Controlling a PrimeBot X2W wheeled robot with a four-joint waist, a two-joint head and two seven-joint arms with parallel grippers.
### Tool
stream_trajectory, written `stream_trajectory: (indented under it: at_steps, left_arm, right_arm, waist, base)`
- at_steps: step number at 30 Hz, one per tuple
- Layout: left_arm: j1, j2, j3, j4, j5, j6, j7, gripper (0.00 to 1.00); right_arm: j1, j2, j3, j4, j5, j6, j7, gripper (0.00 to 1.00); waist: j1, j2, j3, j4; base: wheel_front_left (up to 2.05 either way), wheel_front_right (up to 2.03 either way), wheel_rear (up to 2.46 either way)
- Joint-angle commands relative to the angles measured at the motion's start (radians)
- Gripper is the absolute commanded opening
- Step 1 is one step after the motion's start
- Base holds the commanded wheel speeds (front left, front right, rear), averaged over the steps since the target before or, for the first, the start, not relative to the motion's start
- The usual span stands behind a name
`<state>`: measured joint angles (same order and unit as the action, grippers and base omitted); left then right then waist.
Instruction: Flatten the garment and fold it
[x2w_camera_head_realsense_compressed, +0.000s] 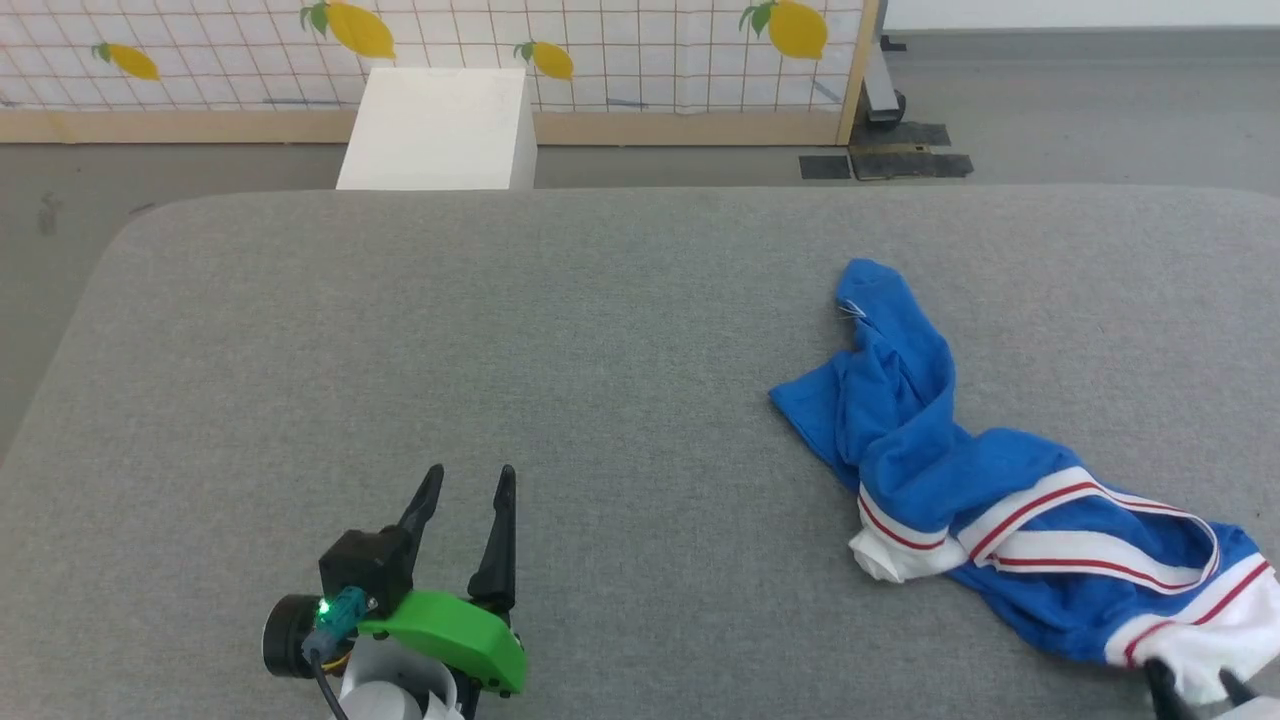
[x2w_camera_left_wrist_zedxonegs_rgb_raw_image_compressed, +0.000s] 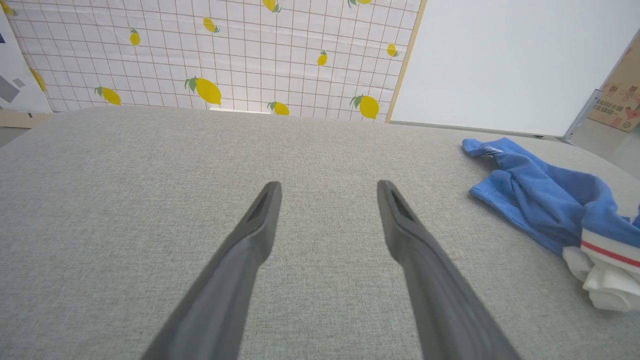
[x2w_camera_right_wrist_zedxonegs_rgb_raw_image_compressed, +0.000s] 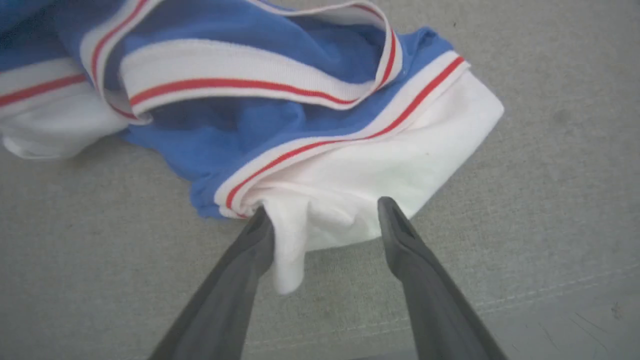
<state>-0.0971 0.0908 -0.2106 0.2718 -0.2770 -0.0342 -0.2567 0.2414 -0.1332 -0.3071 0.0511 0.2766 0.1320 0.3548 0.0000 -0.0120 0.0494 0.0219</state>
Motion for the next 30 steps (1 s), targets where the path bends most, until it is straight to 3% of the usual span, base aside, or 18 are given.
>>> stream_trajectory:
  at_steps: [1,5,9,12,16,23,30]
  left_arm:
    - [0.015,0.006,-0.002,-0.001,0.001,0.002,-0.001,1.00]
    - [0.020,0.006,-0.005,-0.005,-0.001,0.006,-0.001,1.00]
    - [0.024,0.005,-0.008,-0.008,-0.005,0.011,0.000,1.00]
    - [0.025,0.006,-0.010,-0.010,-0.008,0.014,0.002,1.00]
    - [0.020,0.007,-0.014,-0.012,-0.010,0.015,0.003,1.00]
    - [0.001,0.003,-0.028,-0.017,-0.013,0.014,0.002,1.00]
    - [-0.018,-0.003,-0.034,-0.011,-0.018,0.013,-0.001,1.00]
  right_arm:
    - [-0.023,0.012,-0.007,-0.013,-0.013,-0.001,-0.043,1.00]
    - [-0.041,0.027,-0.006,-0.045,-0.025,-0.001,-0.115,1.00]
    - [-0.067,0.021,0.029,-0.074,-0.032,-0.001,-0.120,1.00]
    - [-0.093,-0.005,0.099,-0.078,-0.025,-0.001,-0.072,1.00]
    - [-0.148,-0.073,0.266,-0.051,0.010,-0.001,0.051,1.00]
    - [-0.307,-0.165,0.484,0.070,0.085,-0.001,0.199,1.00]
    - [-0.454,-0.195,0.604,0.255,0.132,-0.001,0.224,1.00]
  waist:
    - [0.0000,0.0120,-0.007,0.006]
    - [0.0000,0.0120,-0.016,0.013]
    - [0.0000,0.0120,-0.026,0.019]
    - [0.0000,0.0120,-0.029,0.022]
    - [0.0000,0.0120,-0.029,0.030]
    - [0.0000,0.0120,-0.004,0.064]
    - [0.0000,0.0120,0.038,0.100]
  base:
    - [0.00,0.00,0.00]
    - [0.00,0.00,0.00]
    - [0.00,0.00,0.00]
    - [0.00,0.00,0.00]
    - [0.00,0.00,0.00]
    - [0.00,0.00,0.00]
    - [0.00,0.00,0.00]
